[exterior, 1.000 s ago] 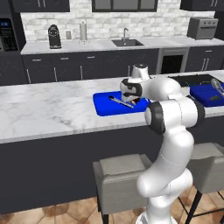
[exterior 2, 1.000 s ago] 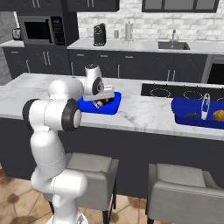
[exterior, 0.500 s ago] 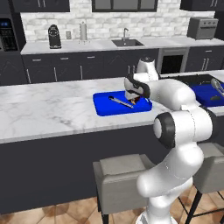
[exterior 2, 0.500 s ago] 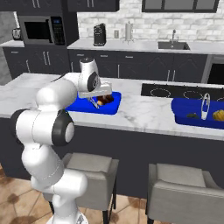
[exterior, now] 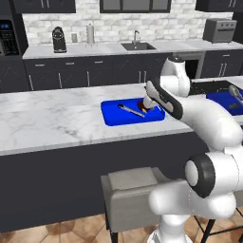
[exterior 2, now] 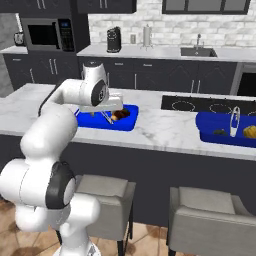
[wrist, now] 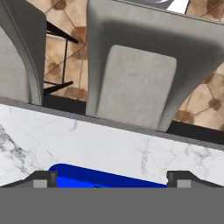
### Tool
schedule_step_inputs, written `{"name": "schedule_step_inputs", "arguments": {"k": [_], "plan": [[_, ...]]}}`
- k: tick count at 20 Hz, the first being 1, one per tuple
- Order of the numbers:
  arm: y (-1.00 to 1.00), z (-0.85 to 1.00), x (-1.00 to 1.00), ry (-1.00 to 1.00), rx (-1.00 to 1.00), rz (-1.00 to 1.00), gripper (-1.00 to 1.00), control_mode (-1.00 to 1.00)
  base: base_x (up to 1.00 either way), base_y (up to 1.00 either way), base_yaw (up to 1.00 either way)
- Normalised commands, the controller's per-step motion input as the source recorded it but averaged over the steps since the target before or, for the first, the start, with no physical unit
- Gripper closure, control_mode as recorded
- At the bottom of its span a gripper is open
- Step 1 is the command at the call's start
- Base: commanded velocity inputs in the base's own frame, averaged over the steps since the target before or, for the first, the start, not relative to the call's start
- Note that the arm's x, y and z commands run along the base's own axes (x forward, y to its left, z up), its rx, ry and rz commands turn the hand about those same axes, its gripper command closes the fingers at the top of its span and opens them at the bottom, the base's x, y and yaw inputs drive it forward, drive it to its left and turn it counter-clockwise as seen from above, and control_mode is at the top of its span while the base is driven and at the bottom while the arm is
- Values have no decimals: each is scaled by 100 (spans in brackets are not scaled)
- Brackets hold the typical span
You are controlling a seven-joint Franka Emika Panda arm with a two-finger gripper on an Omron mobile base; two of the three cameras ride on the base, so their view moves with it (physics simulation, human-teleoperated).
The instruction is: Gather the squashs from the fridge and place them on a tray on the dining counter. Then gather the chicken drumstick and steak from the fridge and place them on the other tray.
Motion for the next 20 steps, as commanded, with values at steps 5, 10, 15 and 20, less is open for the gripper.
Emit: {"name": "schedule_step_inputs", "arguments": {"k": [5, 10, 15, 20], "plan": [[0, 34, -100, -3, 10, -6, -100, -100, 0, 0, 0], [0, 38, -100, -7, 6, -6, -100, -100, 0, 0, 0], [0, 31, -100, -15, 2, -5, -100, -100, 0, 0, 0], [0, 8, -100, -16, 3, -7, -100, -100, 0, 0, 0]]}}
